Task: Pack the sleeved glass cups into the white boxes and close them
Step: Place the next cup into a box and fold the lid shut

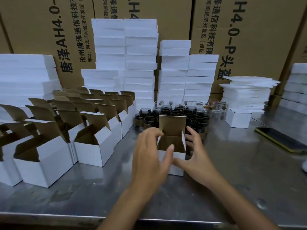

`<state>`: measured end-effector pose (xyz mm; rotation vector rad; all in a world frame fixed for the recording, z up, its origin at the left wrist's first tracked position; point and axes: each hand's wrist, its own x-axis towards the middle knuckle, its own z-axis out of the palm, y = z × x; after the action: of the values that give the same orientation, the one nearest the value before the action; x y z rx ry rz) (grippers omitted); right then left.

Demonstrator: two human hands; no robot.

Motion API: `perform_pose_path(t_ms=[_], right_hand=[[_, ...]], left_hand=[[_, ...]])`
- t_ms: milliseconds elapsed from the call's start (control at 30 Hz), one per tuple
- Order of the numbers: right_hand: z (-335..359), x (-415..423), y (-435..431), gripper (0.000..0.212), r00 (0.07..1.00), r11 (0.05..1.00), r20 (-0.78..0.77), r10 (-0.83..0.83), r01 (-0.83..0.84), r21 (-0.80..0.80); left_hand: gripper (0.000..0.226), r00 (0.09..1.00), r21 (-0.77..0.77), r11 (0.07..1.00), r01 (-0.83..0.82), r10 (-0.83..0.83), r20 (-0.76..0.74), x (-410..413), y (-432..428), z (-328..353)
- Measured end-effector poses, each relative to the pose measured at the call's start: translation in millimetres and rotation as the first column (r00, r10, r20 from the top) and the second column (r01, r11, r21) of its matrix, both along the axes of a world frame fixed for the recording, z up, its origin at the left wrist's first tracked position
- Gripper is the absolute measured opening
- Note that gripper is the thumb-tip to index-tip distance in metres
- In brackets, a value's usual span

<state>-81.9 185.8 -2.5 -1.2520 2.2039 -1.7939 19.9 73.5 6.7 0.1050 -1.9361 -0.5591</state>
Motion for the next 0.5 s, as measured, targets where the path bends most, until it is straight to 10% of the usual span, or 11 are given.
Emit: perform_pose_path(t_ms=[200, 367, 500], right_hand=[[-8.1, -12.7, 9.8, 0.087, 0.994, 0.996, -0.101, -0.036, 0.044, 0.082], [-4.4, -34.2, 13.2, 0.032, 0.975, 0.970, -0.059, -0.216, 0.207, -0.129], [-9.8, -54.9, 16.2, 0.056, 0.941, 0.942, -0.054, -0.335, 0.335, -0.009]], left_hand=[[0.065, 0.858, 0.707, 0.676, 0.206, -0.473, 0.201, -22.1, -26.5, -4.6], [0.051, 0.763, 0.784, 0.558, 0.272, -0.622, 0.177, -34.3, -34.1, -12.1], [0.045, 0.762, 0.775, 0.576, 0.262, -0.616, 0.200, -39.9, -34.4, -11.6]])
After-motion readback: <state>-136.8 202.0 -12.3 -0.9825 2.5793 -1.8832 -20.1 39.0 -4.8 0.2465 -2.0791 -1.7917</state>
